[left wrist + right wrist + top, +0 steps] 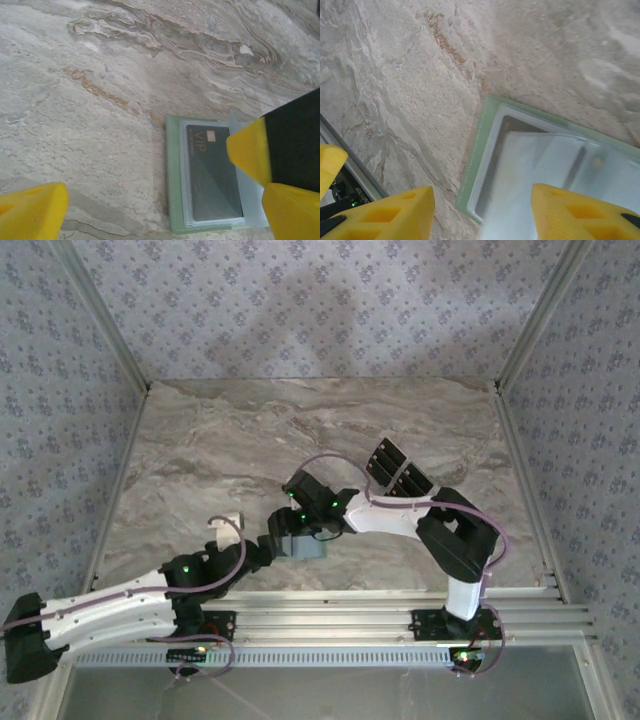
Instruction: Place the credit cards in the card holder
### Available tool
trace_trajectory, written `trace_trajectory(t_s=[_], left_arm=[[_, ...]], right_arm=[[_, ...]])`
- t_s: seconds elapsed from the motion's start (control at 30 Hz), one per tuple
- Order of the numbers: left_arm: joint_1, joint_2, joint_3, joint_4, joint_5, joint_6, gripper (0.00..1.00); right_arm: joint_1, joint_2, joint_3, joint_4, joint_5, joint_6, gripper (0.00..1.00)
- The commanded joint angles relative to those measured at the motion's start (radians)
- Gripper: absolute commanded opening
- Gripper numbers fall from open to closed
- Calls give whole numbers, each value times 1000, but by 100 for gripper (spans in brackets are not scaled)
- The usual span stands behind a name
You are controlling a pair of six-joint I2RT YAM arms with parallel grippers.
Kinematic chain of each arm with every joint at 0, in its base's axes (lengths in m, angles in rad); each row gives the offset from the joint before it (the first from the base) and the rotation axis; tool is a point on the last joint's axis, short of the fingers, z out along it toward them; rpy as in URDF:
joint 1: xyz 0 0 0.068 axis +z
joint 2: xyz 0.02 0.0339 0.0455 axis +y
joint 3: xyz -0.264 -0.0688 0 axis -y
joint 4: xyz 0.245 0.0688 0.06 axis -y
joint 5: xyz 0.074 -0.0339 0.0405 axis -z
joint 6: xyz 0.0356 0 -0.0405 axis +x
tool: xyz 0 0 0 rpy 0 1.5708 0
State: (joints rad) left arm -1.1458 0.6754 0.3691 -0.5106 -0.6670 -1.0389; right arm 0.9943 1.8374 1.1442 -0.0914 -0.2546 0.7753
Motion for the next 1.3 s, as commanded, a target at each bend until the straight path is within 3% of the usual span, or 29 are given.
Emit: trace_trajectory(t_s=[0.0, 0.23, 0.43, 0.83, 1.0, 1.27], left_arm=[[7, -31, -14, -39, -42, -44, 100], [15, -34, -10, -38, -40, -38, 100], [37, -24, -6, -26, -7, -13, 100], [122, 160, 82, 7, 89, 77, 100], [151, 294, 158, 9, 124, 126, 100], [175, 434, 243, 43, 144, 181, 100]], right_arm=[[29, 59, 86, -64, -12, 9, 56], [27, 43, 156, -129, -8, -24, 56], [-42, -141, 87, -196, 26, -69, 56], [-363, -510, -177, -574, 295, -279, 55], [-451, -551, -230, -635, 382, -333, 54], [-478, -496, -220, -672, 485, -384, 52]])
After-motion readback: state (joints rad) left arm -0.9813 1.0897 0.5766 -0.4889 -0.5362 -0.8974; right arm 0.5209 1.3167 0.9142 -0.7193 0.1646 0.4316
